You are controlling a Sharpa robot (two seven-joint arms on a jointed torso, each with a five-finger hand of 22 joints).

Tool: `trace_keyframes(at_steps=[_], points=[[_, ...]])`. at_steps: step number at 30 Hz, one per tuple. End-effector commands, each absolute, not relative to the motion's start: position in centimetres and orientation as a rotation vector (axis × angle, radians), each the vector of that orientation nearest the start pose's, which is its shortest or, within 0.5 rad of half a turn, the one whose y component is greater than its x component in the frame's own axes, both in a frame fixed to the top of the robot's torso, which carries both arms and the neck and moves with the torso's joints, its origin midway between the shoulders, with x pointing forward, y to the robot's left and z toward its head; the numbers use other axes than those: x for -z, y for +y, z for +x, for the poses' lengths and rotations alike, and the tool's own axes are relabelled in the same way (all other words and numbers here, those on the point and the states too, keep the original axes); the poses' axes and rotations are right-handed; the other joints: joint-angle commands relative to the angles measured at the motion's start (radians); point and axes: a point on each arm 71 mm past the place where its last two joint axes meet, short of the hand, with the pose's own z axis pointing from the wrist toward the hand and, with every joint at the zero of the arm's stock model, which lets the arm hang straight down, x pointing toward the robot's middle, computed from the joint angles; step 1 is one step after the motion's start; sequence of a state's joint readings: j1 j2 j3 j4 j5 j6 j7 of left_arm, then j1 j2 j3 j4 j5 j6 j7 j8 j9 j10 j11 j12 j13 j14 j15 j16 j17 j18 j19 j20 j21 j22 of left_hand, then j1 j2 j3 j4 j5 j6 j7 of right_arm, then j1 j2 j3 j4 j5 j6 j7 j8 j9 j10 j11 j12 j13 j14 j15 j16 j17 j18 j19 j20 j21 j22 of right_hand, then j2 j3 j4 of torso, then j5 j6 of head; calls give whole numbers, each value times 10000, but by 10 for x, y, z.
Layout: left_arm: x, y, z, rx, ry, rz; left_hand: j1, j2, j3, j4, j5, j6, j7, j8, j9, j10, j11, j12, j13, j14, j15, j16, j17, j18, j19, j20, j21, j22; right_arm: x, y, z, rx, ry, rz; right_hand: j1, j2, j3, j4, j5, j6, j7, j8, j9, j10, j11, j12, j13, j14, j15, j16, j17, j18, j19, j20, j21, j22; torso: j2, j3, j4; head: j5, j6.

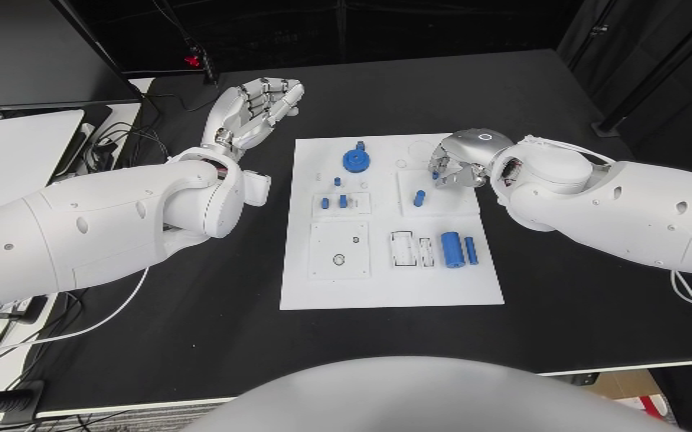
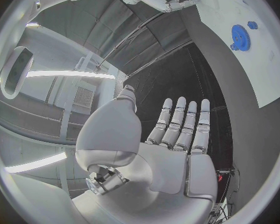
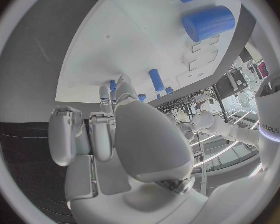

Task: Assemble the parts on the task board

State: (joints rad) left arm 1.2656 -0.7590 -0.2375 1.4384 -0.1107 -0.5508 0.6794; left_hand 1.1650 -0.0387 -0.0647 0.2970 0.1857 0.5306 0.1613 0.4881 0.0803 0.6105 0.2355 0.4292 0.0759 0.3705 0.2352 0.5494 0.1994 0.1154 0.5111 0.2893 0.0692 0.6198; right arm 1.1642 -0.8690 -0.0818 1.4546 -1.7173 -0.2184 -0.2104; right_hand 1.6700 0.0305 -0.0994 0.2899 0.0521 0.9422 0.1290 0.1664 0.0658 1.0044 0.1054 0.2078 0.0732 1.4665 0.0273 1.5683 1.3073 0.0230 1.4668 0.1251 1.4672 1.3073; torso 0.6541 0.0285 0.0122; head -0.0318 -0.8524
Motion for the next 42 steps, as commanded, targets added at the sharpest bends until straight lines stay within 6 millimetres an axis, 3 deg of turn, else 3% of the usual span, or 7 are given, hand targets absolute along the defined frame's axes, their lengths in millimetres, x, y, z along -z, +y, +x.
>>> trace_keyframes(at_steps=[1, 14, 26, 42], points=[[186, 203, 487, 14638, 11224, -6686, 17, 86, 34, -35, 36, -68, 1120, 56, -11, 20, -14, 54, -13, -62, -25, 70, -15, 22, 66, 7, 54, -16, 227, -237, 485, -2730, 17828, -3464, -51, 15, 86, 3, -54, 76, 32, -48, 4, 123, -27, -51, -33, 1043, 45, 25, 2634, 82, 325, 38, -51, 2115, 6, -10, -17, 28, -33], [186, 204, 487, 14611, 11266, -6727, 93, 199, 33, -41, 66, -107, 1115, 109, -32, 44, -25, 153, -30, -49, -36, 184, -80, 37, 122, 6, 66, -59, 230, -233, 488, -2588, 17933, -3525, -4, 146, 198, 6, -54, 285, -3, -135, 25, 684, -214, -153, -109, 1043, -108, 25, 2634, 81, 349, -26, -26, 2128, -2, 4, 7, 11, -75], [187, 205, 487, 14581, 11304, -6771, 155, 304, 23, -47, 96, -100, 1107, 170, -41, 41, -31, 218, -48, -56, -41, 263, -139, 39, 144, 7, 64, -98, 232, -228, 488, -2021, 18163, -3852, 441, 288, 443, -58, -52, 1012, -126, 58, 109, 1340, -423, -333, -122, 1043, -279, 25, 2634, 72, 370, -189, -2, 2143, 1, 3, 0, 37, -136], [187, 204, 487, 14595, 11357, -6809, 194, 364, 12, -49, 112, -100, 1103, 200, -48, 42, -36, 257, -56, -57, -44, 311, -174, 39, 148, 7, 59, -122, 228, -224, 489, -1709, 17481, -3808, 959, 320, 781, -72, -51, 1577, -143, 167, 155, 1909, -477, -611, -127, 1043, -340, 25, 2634, 55, 407, -242, 42, 2168, -1, -4, -3, -8, -130]])
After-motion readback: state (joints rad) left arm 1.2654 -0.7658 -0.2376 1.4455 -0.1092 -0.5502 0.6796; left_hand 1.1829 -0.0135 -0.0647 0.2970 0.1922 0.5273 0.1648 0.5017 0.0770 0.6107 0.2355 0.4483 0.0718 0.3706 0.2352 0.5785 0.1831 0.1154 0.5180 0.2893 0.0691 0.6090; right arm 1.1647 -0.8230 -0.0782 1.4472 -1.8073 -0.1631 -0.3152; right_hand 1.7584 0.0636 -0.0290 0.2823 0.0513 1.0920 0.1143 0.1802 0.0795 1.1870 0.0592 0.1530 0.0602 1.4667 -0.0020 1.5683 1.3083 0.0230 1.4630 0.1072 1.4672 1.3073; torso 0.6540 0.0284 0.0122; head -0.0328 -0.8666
